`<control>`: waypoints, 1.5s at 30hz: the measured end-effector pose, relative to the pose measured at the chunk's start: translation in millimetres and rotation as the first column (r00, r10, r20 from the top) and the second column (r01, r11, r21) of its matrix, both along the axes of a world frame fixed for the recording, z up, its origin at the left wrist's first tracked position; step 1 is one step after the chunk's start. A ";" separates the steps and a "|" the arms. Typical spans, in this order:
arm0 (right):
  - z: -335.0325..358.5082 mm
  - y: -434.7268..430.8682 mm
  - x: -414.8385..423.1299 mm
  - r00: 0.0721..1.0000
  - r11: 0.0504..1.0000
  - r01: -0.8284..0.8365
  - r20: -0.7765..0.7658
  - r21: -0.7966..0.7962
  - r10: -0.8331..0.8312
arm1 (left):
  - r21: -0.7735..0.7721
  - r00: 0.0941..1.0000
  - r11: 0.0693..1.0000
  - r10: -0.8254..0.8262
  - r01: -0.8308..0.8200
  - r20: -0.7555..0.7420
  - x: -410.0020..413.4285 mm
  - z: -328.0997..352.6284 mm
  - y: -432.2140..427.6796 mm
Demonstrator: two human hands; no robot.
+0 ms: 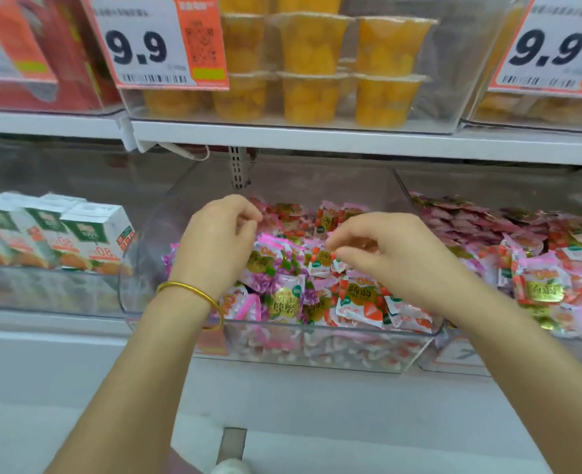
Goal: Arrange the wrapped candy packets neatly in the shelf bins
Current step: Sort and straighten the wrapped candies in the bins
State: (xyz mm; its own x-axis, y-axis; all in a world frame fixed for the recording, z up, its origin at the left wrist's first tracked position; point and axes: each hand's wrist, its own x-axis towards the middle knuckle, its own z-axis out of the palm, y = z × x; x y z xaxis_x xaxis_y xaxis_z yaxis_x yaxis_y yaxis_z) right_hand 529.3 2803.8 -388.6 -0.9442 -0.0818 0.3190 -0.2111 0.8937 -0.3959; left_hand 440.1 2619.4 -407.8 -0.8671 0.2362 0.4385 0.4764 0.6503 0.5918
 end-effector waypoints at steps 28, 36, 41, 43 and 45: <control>-19.2 -32.7 -83.9 0.930 0.893 0.185 0.368 -0.410 -0.024 | -0.479 0.998 0.876 -0.041 0.059 0.048 -5.6 -16.5 -18.7; 7.7 4.2 -29.3 0.981 0.668 0.151 0.192 -0.728 -0.013 | 0.128 0.962 0.962 -0.255 0.242 0.099 12.0 0.2 12.6; 16.4 34.7 10.6 0.993 0.676 0.114 0.091 -0.728 -0.069 | 0.403 0.822 0.826 -0.513 0.394 0.248 31.6 1.1 57.7; 21.5 59.6 28.8 0.980 0.668 0.144 0.010 -0.730 -0.200 | 0.442 0.822 0.817 -0.510 0.370 0.254 34.9 -1.6 73.6; 21.8 86.4 47.5 0.937 0.565 0.181 -0.034 -0.805 -0.348 | 0.479 0.816 0.800 -0.520 0.362 0.252 40.8 -2.2 89.0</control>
State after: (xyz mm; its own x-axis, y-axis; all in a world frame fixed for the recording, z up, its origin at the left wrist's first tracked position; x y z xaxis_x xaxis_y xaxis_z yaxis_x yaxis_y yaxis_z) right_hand 576.8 2890.1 -366.9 -0.8040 0.5210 0.2866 -0.1545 0.2824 -0.9468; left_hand 480.9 2708.4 -410.0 -0.8199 0.5085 0.2631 0.3570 0.0949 0.9293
